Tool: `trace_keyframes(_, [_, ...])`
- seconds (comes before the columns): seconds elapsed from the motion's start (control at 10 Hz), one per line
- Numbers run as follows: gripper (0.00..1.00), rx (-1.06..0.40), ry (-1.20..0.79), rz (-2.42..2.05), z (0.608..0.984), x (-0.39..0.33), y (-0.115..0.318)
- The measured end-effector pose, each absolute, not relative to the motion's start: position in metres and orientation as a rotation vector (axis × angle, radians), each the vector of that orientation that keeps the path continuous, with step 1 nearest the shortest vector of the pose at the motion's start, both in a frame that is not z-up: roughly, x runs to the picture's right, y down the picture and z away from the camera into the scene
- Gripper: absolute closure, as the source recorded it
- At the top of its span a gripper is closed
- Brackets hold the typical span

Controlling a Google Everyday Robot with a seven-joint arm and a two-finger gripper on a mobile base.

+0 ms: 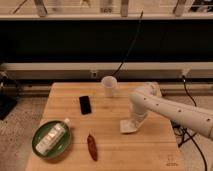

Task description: Wipe the white sponge on the table

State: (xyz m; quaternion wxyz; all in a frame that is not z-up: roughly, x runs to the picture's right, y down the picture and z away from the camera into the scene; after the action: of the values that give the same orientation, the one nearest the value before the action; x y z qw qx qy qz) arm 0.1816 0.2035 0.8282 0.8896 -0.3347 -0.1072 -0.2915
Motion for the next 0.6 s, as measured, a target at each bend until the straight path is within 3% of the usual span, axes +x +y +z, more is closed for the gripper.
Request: trace_keyframes(0.6, [1.00, -0.697, -0.234, -0.624, 0.8279, 0.1796, 0.2027])
